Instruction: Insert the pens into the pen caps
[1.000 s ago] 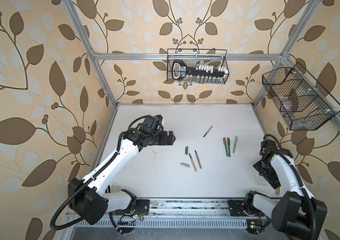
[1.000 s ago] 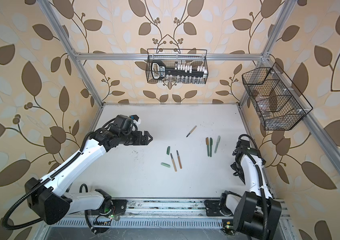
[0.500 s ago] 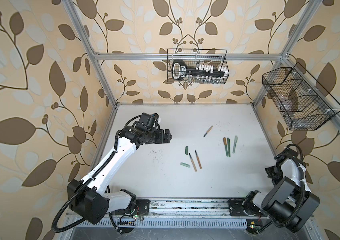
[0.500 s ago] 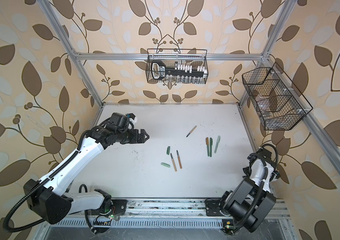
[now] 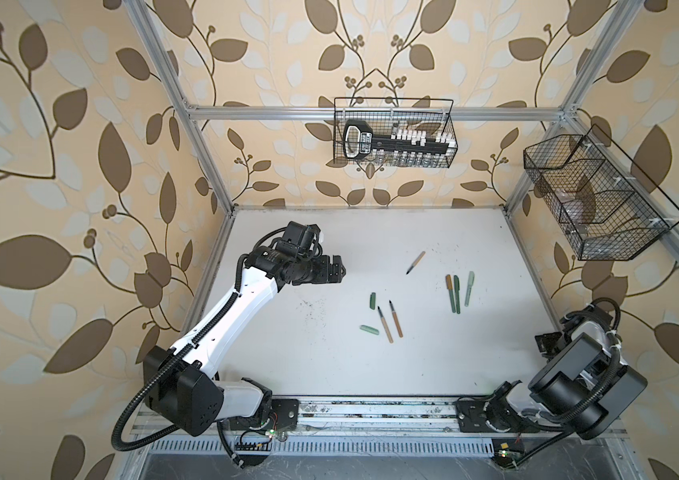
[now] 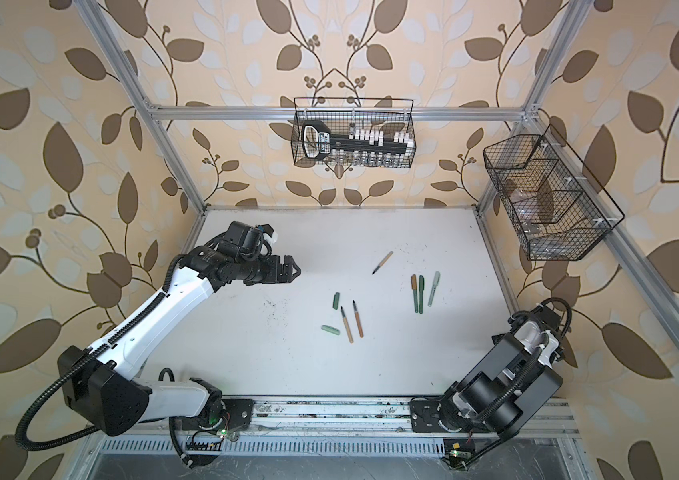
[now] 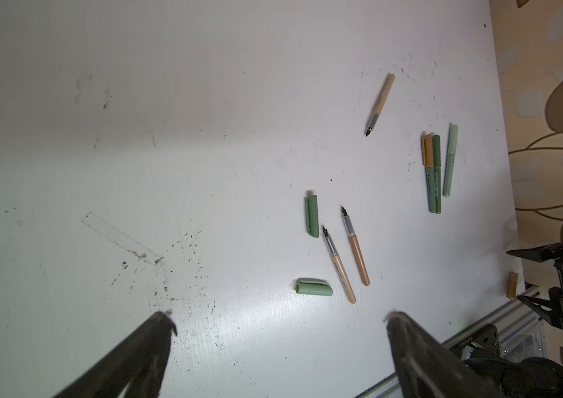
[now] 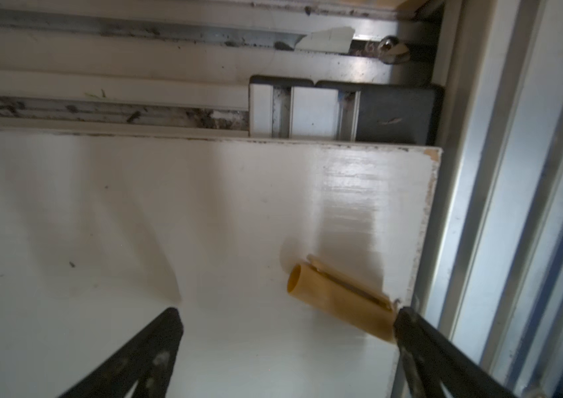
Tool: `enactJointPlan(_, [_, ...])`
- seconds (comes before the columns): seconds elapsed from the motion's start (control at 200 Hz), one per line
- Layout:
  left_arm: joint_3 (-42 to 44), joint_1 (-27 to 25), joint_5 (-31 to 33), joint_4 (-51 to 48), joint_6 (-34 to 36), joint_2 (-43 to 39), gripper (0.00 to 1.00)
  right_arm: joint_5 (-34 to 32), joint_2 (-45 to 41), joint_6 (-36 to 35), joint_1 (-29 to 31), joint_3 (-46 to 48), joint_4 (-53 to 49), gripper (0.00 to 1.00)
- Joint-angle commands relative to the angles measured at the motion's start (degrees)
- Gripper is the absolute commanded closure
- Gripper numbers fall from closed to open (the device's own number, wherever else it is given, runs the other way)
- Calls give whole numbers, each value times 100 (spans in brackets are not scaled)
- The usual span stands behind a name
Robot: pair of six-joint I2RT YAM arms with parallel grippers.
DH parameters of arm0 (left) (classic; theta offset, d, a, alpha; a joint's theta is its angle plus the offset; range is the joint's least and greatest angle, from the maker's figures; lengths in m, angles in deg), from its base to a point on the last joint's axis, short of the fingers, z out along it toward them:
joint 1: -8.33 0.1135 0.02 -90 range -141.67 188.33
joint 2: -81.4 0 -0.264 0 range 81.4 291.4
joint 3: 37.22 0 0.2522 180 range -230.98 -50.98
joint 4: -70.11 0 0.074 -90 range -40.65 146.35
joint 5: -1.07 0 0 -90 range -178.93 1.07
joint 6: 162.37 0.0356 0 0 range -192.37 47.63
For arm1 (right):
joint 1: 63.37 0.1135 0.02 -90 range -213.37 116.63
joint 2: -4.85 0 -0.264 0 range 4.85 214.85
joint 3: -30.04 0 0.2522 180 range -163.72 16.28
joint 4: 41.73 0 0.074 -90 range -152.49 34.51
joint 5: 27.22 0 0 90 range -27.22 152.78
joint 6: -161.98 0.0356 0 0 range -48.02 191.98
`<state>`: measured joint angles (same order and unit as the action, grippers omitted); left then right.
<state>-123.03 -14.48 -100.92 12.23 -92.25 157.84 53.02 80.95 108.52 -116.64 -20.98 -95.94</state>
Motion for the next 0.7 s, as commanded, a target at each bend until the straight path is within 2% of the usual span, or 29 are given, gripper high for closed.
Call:
enactJointPlan(0.0, [-281,31,-7,26,43,76,1,251,128,-86,5,171,150,3])
enactJointPlan(0.45, [-599,31,20,76,165,459,1,276,502,113,1471,23,-17,4])
enactJointPlan(0.53, [-532,31,30,145,152,459,1,155,566,117,1569,-48,-11,4])
enactJointPlan(0.695, [-537,31,-39,252,135,556,1,62,643,239,1303,-221,-230,4])
